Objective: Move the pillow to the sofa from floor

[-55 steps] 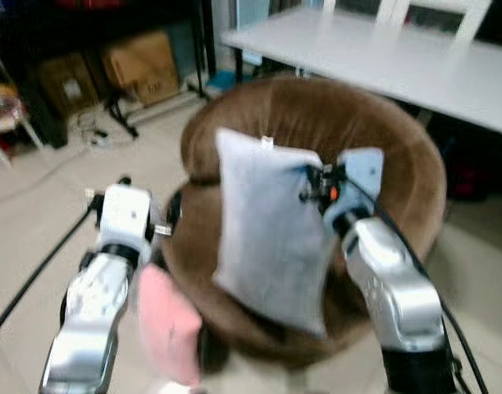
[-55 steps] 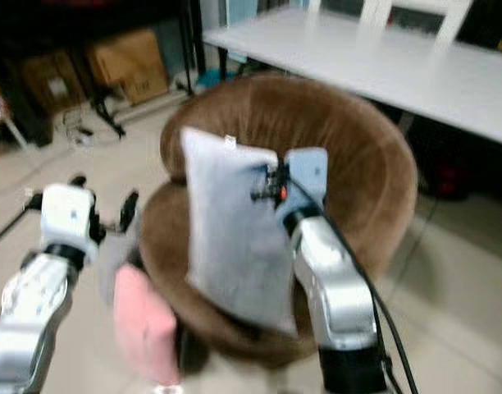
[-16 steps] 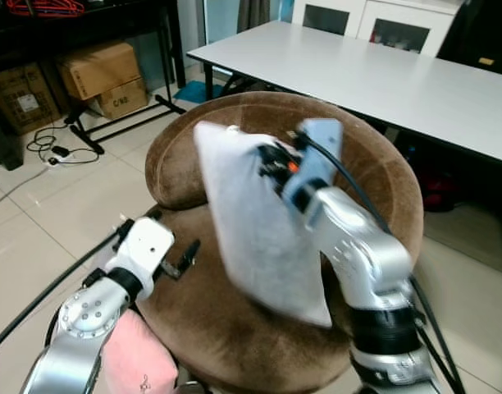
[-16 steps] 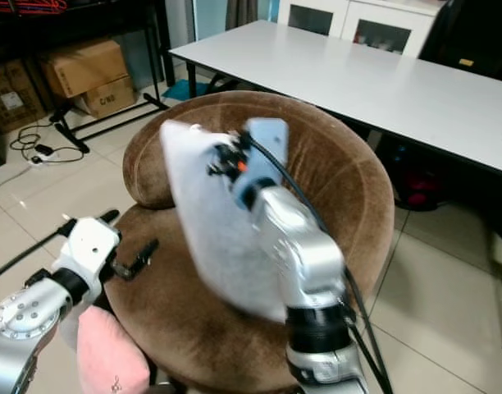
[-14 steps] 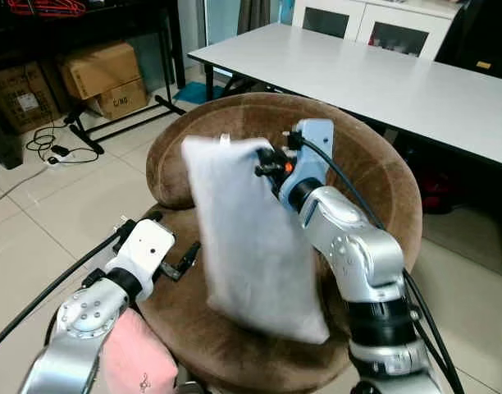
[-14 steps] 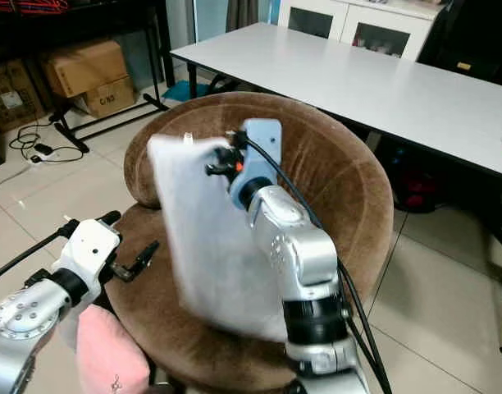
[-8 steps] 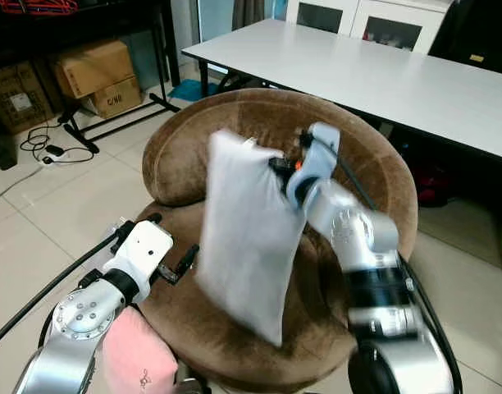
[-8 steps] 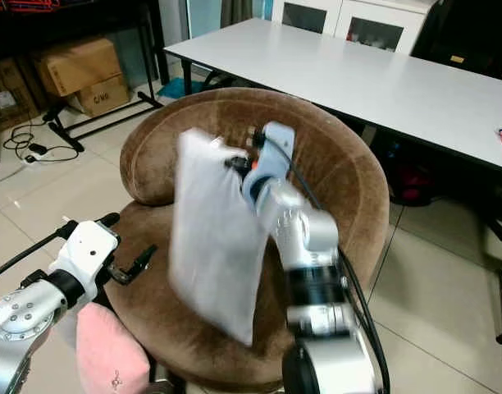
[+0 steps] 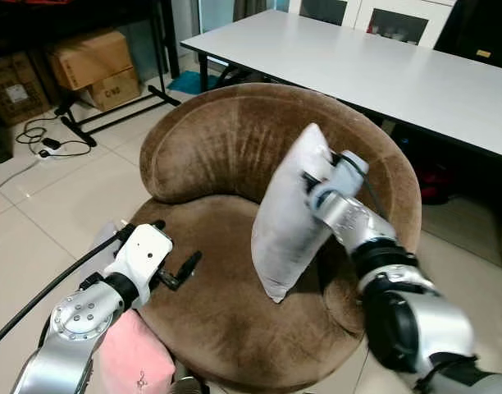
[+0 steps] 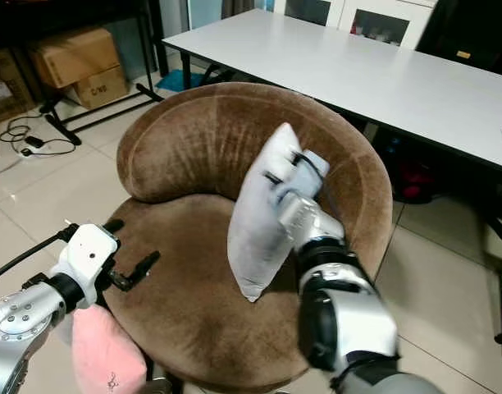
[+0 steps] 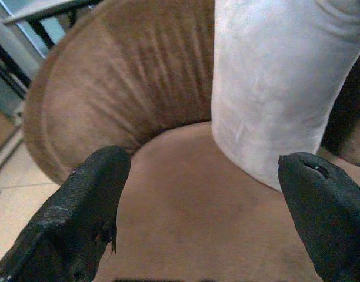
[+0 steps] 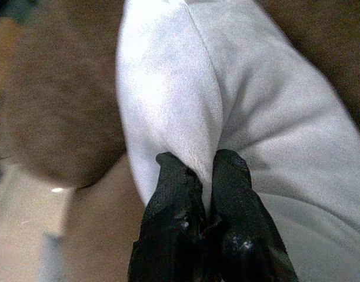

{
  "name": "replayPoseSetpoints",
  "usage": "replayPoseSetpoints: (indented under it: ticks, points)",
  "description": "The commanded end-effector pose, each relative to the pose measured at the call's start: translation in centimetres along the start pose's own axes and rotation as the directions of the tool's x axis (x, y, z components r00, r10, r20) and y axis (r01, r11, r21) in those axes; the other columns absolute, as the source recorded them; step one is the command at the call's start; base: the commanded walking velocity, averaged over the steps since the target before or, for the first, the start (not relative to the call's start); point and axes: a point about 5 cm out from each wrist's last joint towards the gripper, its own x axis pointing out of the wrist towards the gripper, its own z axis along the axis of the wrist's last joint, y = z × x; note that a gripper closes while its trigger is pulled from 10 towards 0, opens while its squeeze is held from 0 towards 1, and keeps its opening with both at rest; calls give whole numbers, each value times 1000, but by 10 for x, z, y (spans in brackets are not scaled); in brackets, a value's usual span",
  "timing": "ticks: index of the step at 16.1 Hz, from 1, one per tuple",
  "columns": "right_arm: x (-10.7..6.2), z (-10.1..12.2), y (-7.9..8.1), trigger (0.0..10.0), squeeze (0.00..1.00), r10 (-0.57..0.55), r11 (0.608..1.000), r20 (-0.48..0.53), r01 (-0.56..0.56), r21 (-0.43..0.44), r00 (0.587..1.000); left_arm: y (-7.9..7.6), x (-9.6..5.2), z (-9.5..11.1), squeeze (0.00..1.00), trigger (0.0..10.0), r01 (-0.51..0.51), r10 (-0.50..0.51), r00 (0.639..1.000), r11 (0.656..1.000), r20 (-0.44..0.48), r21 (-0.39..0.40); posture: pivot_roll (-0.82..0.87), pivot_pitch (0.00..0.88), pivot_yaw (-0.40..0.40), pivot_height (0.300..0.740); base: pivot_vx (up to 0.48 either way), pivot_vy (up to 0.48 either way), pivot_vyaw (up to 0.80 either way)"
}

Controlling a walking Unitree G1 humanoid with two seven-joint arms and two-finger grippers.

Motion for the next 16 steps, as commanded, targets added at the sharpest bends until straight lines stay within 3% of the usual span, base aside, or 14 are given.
replayPoseSetpoints:
  ticks: [1, 3, 4, 5, 8, 9, 12, 14, 15, 16]
  points:
    - [2, -3, -11, 10000, 0, -66, 998, -8, 66, -24, 998, 0, -1, 4, 114, 10000, 18, -17, 1000, 1000, 15, -19, 68, 0, -32, 740, 0, 0, 0]
    - [3, 7, -16, 10000, 0, -102, 995, 26, 101, 7, 994, 5, -2, 9, 118, 10000, 22, -20, 999, 998, 39, -51, 72, 0, -35, 740, 0, 0, 0]
    - [3, 15, -18, 10000, 624, -124, 992, 56, 123, 9, 991, 5, -4, 12, 114, 10000, 55, -50, 997, 995, 57, -87, 73, 0, -36, 740, 0, 0, 0]
    - [3, 24, -20, 10000, 1000, -135, 991, 89, 134, 15, 987, 0, -7, 15, 110, 10000, 133, -125, 990, 985, 72, -111, 75, 0, -37, 740, 0, 0, 0]
    - [2, 33, -21, 10000, 1000, -93, 996, 124, 92, 10, 988, -8, -10, 17, 102, 10000, 216, -204, 975, 966, 89, -142, 76, 0, -40, 740, 0, 0, 0]
    - [3, 34, -23, 10000, 1000, -33, 999, 127, 28, 40, 991, -9, -11, 18, 102, 10000, 228, -216, 972, 961, 92, -154, 73, 0, -39, 740, 0, 0, 0]
    - [1, 41, -46, 10000, 1000, -32, 996, 171, 16, 92, 985, -13, -12, 22, 98, 10000, 288, -268, 956, 935, 116, -209, 57, 0, -34, 740, 0, 0, 0]
    - [-3, 53, -59, 10000, 1000, -28, 997, 225, 10, 82, 974, -13, -11, 24, 90, 10000, 291, -270, 955, 932, 123, -216, 46, 0, -30, 740, 0, 0, 0]
    - [-5, 60, -63, 10000, 584, -16, 999, 277, 3, 50, 961, -12, -10, 24, 78, 10000, 276, -254, 959, 938, 127, -210, 40, 0, -27, 740, 0, 0, 0]
    - [-9, 67, -67, 10000, 0, 24, 1000, 333, -28, 5, 943, -9, -7, 25, 94, 10000, 224, -199, 970, 954, 140, -197, 31, 0, -25, 740, 0, 0, 0]
